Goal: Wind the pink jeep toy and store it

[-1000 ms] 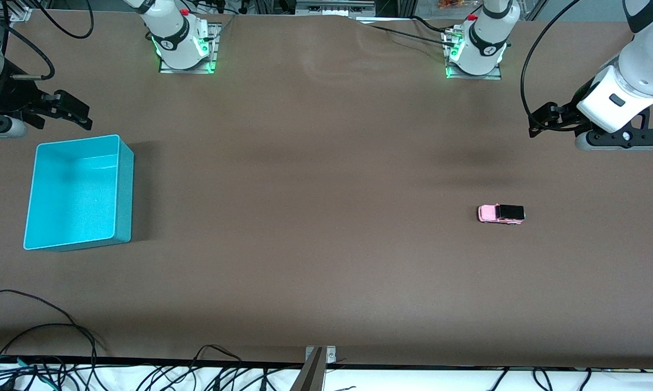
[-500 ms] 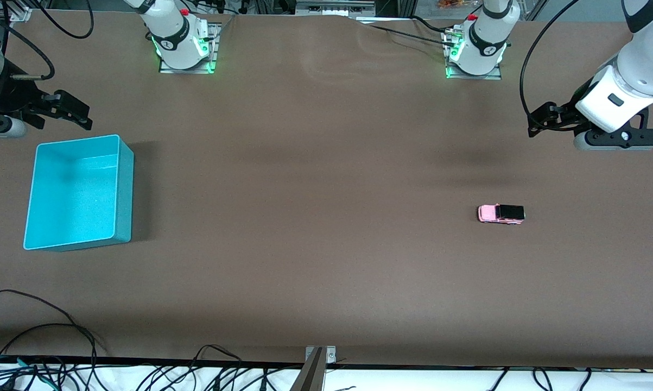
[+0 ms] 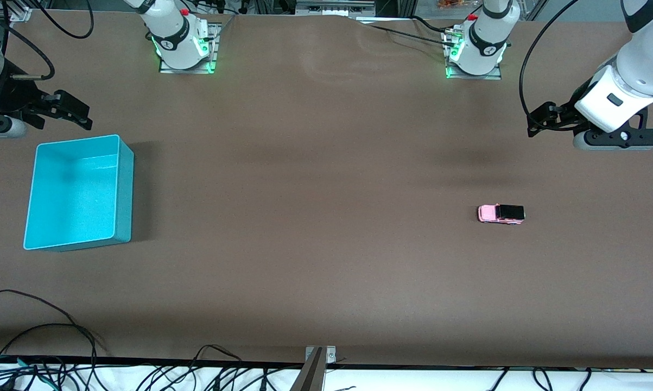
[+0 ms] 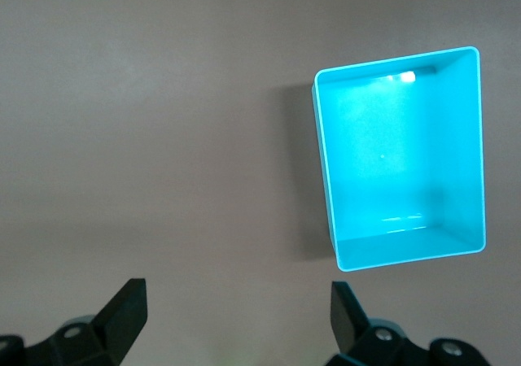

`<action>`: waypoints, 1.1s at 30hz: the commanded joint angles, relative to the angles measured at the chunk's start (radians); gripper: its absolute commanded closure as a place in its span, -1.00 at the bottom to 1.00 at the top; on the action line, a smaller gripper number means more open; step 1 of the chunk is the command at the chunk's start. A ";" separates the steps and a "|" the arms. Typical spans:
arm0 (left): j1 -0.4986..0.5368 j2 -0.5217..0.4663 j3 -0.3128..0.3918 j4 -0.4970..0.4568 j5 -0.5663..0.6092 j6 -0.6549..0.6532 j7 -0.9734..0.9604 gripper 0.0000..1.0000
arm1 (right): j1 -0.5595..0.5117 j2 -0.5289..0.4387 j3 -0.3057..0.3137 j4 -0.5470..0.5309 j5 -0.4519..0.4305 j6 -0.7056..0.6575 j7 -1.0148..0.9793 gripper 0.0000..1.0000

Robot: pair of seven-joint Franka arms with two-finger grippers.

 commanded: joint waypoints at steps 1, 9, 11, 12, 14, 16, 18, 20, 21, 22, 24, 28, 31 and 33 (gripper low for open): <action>-0.003 0.004 0.003 0.029 -0.023 -0.025 0.012 -1.00 | 0.002 0.008 0.003 0.022 -0.006 -0.004 0.004 -1.00; -0.003 0.004 0.005 0.029 -0.023 -0.025 0.012 -1.00 | 0.002 0.008 0.003 0.022 -0.006 -0.004 0.004 -1.00; -0.003 0.004 0.005 0.029 -0.023 -0.025 0.012 -1.00 | 0.002 0.007 0.003 0.022 -0.006 -0.004 0.004 -1.00; -0.003 0.004 0.005 0.029 -0.023 -0.025 0.012 -1.00 | 0.002 0.007 0.003 0.022 -0.006 -0.004 0.004 -1.00; -0.003 0.004 0.005 0.029 -0.023 -0.025 0.012 -1.00 | 0.002 0.008 0.003 0.022 -0.006 -0.004 0.004 -1.00; -0.003 0.004 0.005 0.029 -0.023 -0.025 0.012 -1.00 | 0.002 0.007 0.003 0.022 -0.006 -0.004 0.004 -1.00; -0.003 0.004 0.005 0.029 -0.025 -0.025 0.012 -1.00 | 0.002 0.007 0.003 0.022 -0.006 -0.004 0.004 -1.00; -0.003 0.006 0.006 0.035 -0.025 -0.026 0.013 -1.00 | 0.002 0.008 0.003 0.022 -0.006 -0.004 0.004 -1.00; -0.004 0.006 0.006 0.040 -0.025 -0.029 0.015 -1.00 | 0.002 0.008 0.003 0.022 -0.006 -0.004 0.004 -1.00; -0.006 0.009 0.006 0.041 -0.025 -0.036 0.024 -1.00 | 0.002 0.008 0.003 0.022 -0.006 -0.004 0.004 -1.00; -0.006 0.009 0.005 0.043 -0.025 -0.040 0.044 -1.00 | 0.002 0.008 0.003 0.022 -0.006 -0.004 0.004 -1.00; -0.006 0.009 0.006 0.043 -0.025 -0.042 0.047 -1.00 | 0.002 0.008 0.003 0.022 -0.006 -0.004 0.004 -1.00; -0.006 0.010 0.006 0.043 -0.025 -0.042 0.047 -1.00 | 0.002 0.008 0.003 0.022 -0.006 -0.004 0.004 -1.00; -0.006 0.010 0.006 0.043 -0.025 -0.045 0.047 -1.00 | 0.002 0.007 0.003 0.022 -0.006 -0.004 0.004 -1.00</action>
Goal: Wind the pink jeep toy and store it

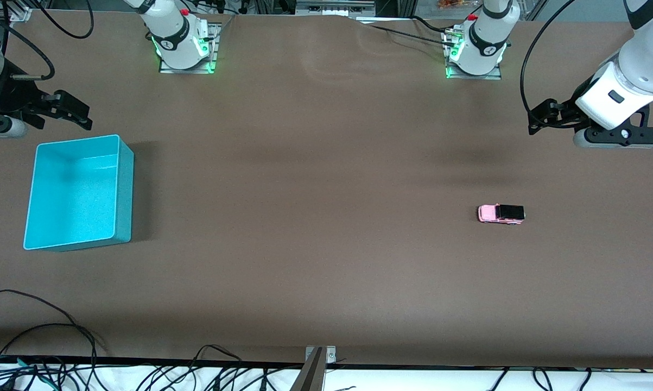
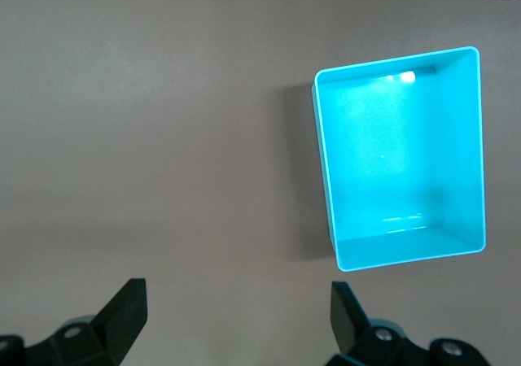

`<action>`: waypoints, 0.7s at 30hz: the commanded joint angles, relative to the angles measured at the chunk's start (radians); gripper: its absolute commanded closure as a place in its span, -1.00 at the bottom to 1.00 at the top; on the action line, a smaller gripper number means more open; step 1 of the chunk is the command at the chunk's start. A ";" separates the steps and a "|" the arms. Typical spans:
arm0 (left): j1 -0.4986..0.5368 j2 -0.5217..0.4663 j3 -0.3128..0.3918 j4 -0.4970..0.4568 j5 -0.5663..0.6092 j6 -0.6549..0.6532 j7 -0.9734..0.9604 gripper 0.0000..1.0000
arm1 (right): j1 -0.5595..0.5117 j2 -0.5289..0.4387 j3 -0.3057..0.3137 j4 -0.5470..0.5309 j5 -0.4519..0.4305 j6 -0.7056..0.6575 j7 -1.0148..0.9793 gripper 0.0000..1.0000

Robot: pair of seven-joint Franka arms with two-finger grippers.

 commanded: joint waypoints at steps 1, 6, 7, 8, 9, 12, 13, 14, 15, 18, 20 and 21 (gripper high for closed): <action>-0.005 0.010 0.006 0.029 -0.025 -0.027 0.025 -1.00 | 0.002 0.008 0.003 0.022 -0.006 -0.004 0.004 -1.00; -0.009 0.013 0.005 0.028 -0.025 -0.059 0.027 -1.00 | 0.002 0.008 0.003 0.022 -0.006 -0.004 0.004 -1.00; -0.012 0.013 0.003 0.028 -0.025 -0.070 0.024 -1.00 | 0.002 0.008 0.003 0.022 -0.006 -0.004 0.004 -1.00; -0.017 0.013 0.005 0.028 -0.025 -0.078 0.016 -1.00 | 0.002 0.008 0.003 0.022 -0.006 -0.004 0.004 -1.00; -0.022 0.013 0.005 0.028 -0.025 -0.081 0.015 -1.00 | 0.002 0.008 0.003 0.022 -0.006 -0.004 0.004 -1.00; -0.028 0.015 0.003 0.028 -0.026 -0.081 0.021 -1.00 | 0.002 0.008 0.003 0.022 -0.006 -0.004 0.004 -1.00; -0.031 0.015 0.003 0.028 -0.026 -0.081 0.025 -1.00 | 0.002 0.008 0.003 0.022 -0.006 -0.004 0.004 -1.00; -0.034 0.015 0.003 0.029 -0.026 -0.081 0.025 -1.00 | 0.002 0.008 0.003 0.022 -0.006 -0.004 0.004 -1.00; -0.040 0.015 0.003 0.029 -0.026 -0.081 0.024 -1.00 | 0.002 0.007 0.003 0.022 -0.007 -0.004 0.004 -1.00; -0.052 0.015 0.006 0.029 -0.026 -0.081 0.028 -1.00 | 0.002 0.008 0.003 0.022 -0.006 -0.004 0.004 -1.00; -0.049 0.015 0.006 0.029 -0.026 -0.081 0.028 -1.00 | 0.002 0.008 0.003 0.022 -0.006 -0.004 0.004 -1.00; -0.051 0.016 0.006 0.029 -0.025 -0.081 0.031 -1.00 | 0.002 0.008 0.003 0.022 -0.007 -0.004 0.004 -1.00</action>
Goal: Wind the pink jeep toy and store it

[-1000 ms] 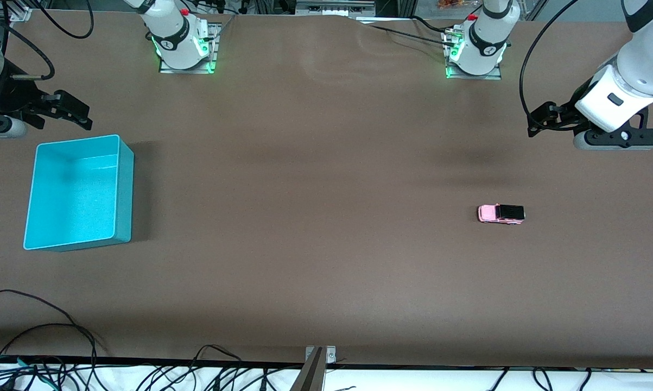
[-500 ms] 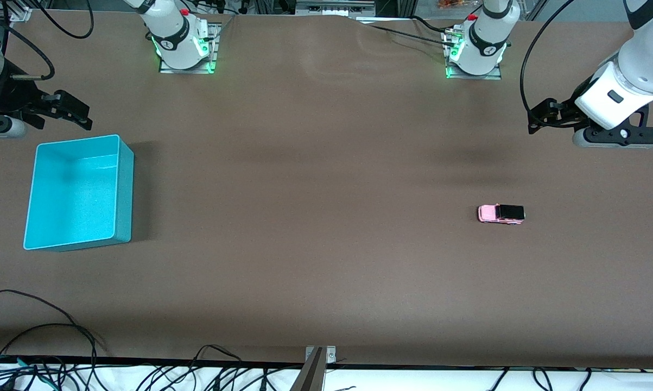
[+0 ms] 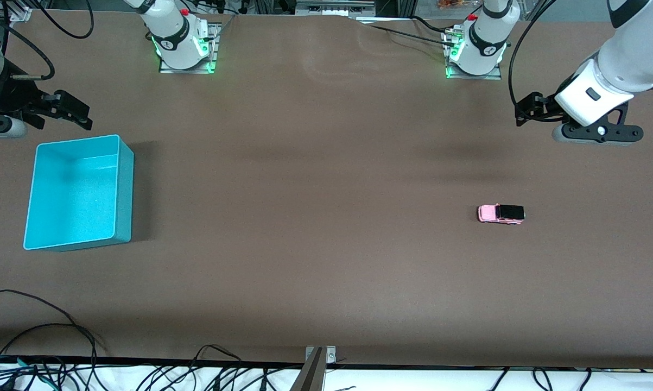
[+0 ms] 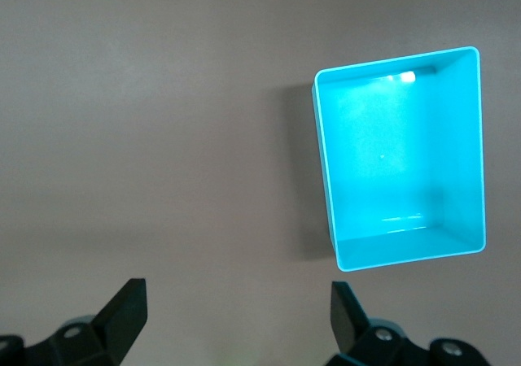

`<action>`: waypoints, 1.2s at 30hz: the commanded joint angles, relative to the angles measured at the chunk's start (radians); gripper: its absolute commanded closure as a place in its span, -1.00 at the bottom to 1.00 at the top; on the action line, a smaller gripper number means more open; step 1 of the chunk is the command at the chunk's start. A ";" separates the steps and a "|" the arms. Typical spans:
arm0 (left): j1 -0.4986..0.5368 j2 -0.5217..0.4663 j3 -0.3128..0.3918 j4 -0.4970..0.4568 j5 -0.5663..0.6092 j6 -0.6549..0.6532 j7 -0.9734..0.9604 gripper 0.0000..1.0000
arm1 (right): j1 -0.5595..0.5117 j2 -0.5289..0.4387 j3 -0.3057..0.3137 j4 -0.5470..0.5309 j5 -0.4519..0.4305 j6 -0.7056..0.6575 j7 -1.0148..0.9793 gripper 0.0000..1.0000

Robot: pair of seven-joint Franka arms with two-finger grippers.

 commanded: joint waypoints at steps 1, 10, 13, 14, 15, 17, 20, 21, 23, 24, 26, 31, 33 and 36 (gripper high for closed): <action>-0.009 0.019 0.008 0.029 -0.025 -0.022 0.026 -1.00 | 0.002 0.008 0.003 0.022 -0.007 -0.004 0.004 -1.00; -0.001 0.054 0.010 0.032 -0.011 -0.022 0.254 -1.00 | 0.002 0.008 0.003 0.022 -0.007 -0.004 0.004 -1.00; 0.003 0.079 0.018 0.057 -0.008 -0.022 0.390 -1.00 | 0.000 0.008 0.003 0.022 -0.007 -0.004 0.004 -1.00; 0.003 0.082 0.018 0.061 -0.008 -0.022 0.408 -1.00 | 0.002 0.008 0.003 0.022 -0.007 -0.004 0.004 -1.00; 0.005 0.085 0.019 0.064 -0.008 -0.022 0.425 -1.00 | 0.000 0.008 0.003 0.022 -0.007 -0.004 0.004 -1.00; 0.010 0.093 0.019 0.069 -0.008 -0.022 0.463 -1.00 | 0.000 0.008 0.003 0.022 -0.007 -0.004 0.004 -1.00; 0.025 0.109 0.019 0.071 -0.006 -0.021 0.555 -1.00 | 0.002 0.008 0.003 0.022 -0.007 -0.004 0.004 -1.00; 0.032 0.116 0.019 0.071 -0.006 -0.019 0.584 -1.00 | 0.002 0.008 0.003 0.022 -0.007 -0.004 0.004 -1.00; 0.048 0.129 0.018 0.071 -0.008 -0.019 0.649 -1.00 | 0.002 0.008 0.003 0.022 -0.007 -0.004 0.004 -1.00; 0.055 0.136 0.019 0.071 -0.008 -0.019 0.679 -1.00 | 0.002 0.008 0.003 0.022 -0.007 -0.004 0.004 -1.00; 0.069 0.151 0.019 0.071 -0.008 -0.018 0.739 -1.00 | 0.002 0.008 0.002 0.022 -0.007 -0.004 0.004 -1.00; 0.098 0.195 0.019 0.057 -0.008 0.007 0.834 -1.00 | 0.002 0.008 0.003 0.022 -0.007 -0.004 0.004 -1.00; 0.124 0.220 0.018 0.054 -0.008 0.022 0.867 -1.00 | 0.002 0.008 0.003 0.022 -0.007 -0.004 0.004 -1.00; 0.134 0.251 0.018 0.049 -0.008 0.074 0.939 -1.00 | 0.002 0.008 0.003 0.022 -0.007 -0.004 0.004 -1.00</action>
